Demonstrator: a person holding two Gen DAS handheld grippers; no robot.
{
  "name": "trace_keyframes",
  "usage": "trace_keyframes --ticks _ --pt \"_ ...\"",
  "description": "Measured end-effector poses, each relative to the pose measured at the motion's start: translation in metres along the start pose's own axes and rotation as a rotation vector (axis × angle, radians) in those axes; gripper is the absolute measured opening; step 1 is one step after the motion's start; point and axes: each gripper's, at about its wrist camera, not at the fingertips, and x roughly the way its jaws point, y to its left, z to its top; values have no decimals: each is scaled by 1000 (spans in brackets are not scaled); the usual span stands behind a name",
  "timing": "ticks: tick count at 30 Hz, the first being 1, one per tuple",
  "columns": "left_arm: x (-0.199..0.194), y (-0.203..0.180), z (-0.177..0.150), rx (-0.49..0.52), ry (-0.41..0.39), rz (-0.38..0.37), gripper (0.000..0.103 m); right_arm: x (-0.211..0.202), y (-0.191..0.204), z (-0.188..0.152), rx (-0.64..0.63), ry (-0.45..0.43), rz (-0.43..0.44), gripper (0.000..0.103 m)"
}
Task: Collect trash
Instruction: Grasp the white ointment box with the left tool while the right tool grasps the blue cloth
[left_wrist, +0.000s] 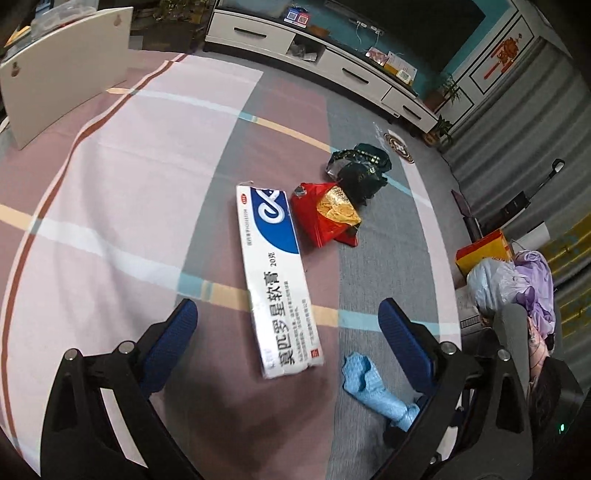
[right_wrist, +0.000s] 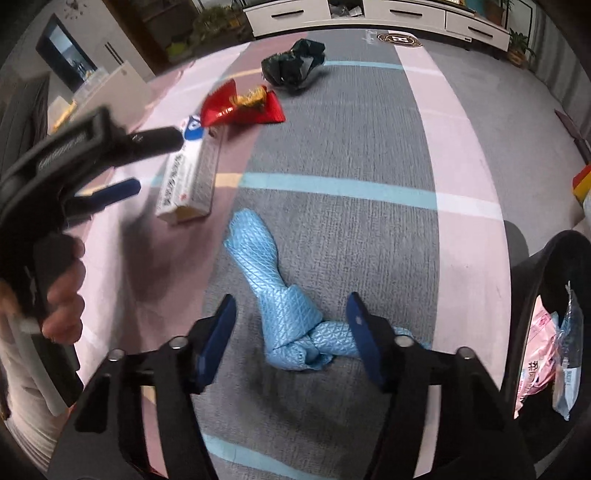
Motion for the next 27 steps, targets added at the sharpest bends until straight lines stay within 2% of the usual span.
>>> trace_keyframes --ticks 4,5,6,7,12,13,14,15,24,27 --pt "13 -3 -2 -5 24 17 88 4 3 0 -7 -4 -13 49" --pt "15 -3 -2 -2 27 20 87 4 2 0 -5 -7 -18 42" --pt "17 -4 -3 1 30 24 84 3 2 0 -4 -7 -22 39" --pt "20 -4 -3 5 34 28 78 3 1 0 -4 -8 -23 32" --pt "22 -7 -5 13 6 49 58 0 -3 1 14 -27 -21 30" --pt "23 -8 -5 16 6 52 51 -1 -3 2 21 -28 -17 30" --pt "23 -8 -5 22 0 63 50 -2 -5 2 33 -31 -4 30" --pt "23 -8 -4 26 0 67 42 -2 -5 3 40 -36 2 30" --pt "18 -11 -11 33 -21 75 40 -13 -10 7 79 -85 37 30" --pt "9 -14 -15 40 -24 51 40 -17 -10 7 77 -98 51 30"
